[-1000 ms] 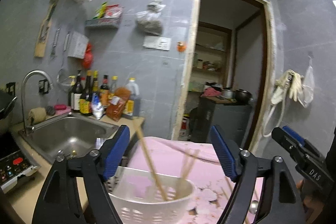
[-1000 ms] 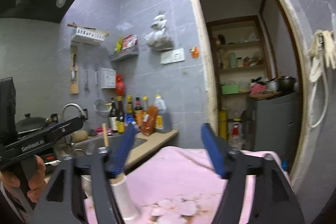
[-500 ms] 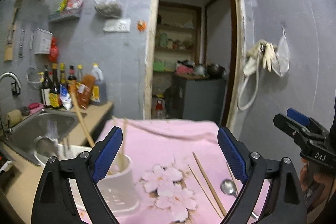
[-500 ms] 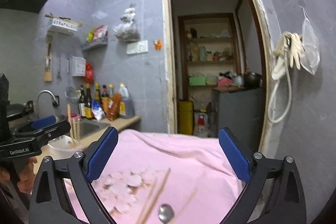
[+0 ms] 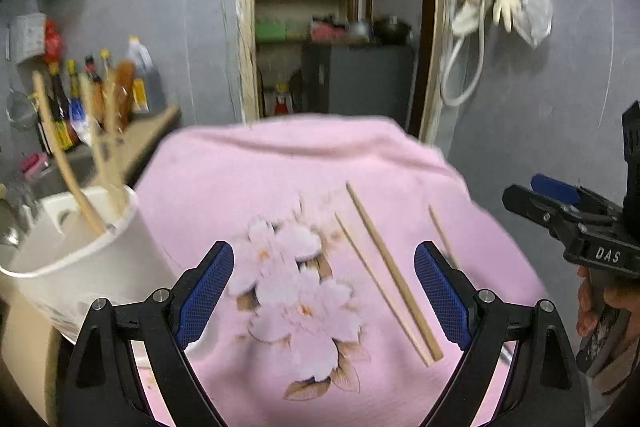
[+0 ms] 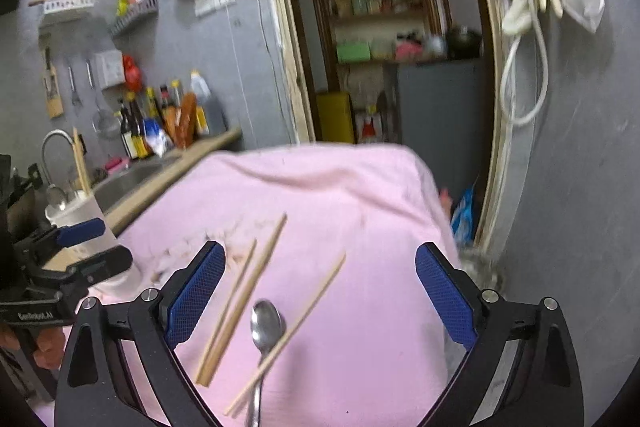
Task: Organize utensils
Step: 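Move both tools back to the remaining chopsticks on the cloth, then grasp a chopstick with the left tool while the right tool grasps another chopstick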
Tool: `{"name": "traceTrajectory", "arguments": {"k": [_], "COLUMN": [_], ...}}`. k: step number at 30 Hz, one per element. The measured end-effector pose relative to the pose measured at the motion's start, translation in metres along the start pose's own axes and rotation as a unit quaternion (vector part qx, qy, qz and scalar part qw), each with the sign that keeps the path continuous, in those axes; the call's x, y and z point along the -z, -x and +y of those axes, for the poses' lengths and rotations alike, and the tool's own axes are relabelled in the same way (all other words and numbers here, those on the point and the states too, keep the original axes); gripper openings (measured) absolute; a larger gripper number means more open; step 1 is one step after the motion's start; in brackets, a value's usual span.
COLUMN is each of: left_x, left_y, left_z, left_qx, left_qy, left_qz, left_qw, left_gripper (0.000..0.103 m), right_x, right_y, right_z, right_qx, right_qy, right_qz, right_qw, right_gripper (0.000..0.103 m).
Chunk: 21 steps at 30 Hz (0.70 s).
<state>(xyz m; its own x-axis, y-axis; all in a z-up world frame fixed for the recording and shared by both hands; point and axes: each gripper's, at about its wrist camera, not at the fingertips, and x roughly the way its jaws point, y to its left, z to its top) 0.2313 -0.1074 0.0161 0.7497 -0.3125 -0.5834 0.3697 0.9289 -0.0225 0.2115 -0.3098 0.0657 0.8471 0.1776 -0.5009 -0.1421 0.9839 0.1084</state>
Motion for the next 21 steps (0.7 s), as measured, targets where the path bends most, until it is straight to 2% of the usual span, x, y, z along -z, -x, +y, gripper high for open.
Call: {"name": "traceTrajectory", "arguments": {"k": [2,5,7,10,12,16,19,21], "left_x": [0.001,0.003,0.003,0.001,0.001,0.0,-0.002,-0.005], "left_y": [-0.012,-0.03,-0.04,-0.05,-0.058,-0.075,-0.091,-0.097], "left_z": [0.0,0.002,0.003,0.003,0.002,0.0,0.004,0.005], "left_qx": [-0.001,0.007,0.014,0.023,0.033,0.052,0.063,0.061], "left_qy": [0.0,0.007,0.011,0.015,0.016,0.015,0.022,0.024], "left_qz": [0.03,0.07,0.091,0.113,0.128,0.155,0.177,0.18], "left_qw": [0.9995,0.9975,0.9957,0.9932,0.9912,0.9865,0.9819,0.9814], "left_gripper": [0.089,0.089,0.088,0.088,0.084,0.065,0.055,0.053], "right_x": [0.003,0.008,0.01,0.012,0.011,0.012,0.014,0.012], "right_y": [-0.012,-0.029,-0.038,-0.053,-0.059,-0.073,-0.083,-0.088], "right_z": [-0.005,-0.011,-0.014,-0.021,-0.024,-0.023,-0.022,-0.024], "right_qx": [-0.004,-0.01,-0.014,-0.026,-0.037,-0.053,-0.061,-0.066], "right_qy": [-0.006,-0.014,-0.022,-0.037,-0.045,-0.049,-0.054,-0.059], "right_qz": [0.027,0.06,0.079,0.11,0.123,0.158,0.182,0.19], "right_qw": [1.0,0.998,0.997,0.993,0.991,0.985,0.98,0.978], "right_gripper": [0.09,0.077,0.062,0.046,0.042,0.028,0.024,0.023]}}
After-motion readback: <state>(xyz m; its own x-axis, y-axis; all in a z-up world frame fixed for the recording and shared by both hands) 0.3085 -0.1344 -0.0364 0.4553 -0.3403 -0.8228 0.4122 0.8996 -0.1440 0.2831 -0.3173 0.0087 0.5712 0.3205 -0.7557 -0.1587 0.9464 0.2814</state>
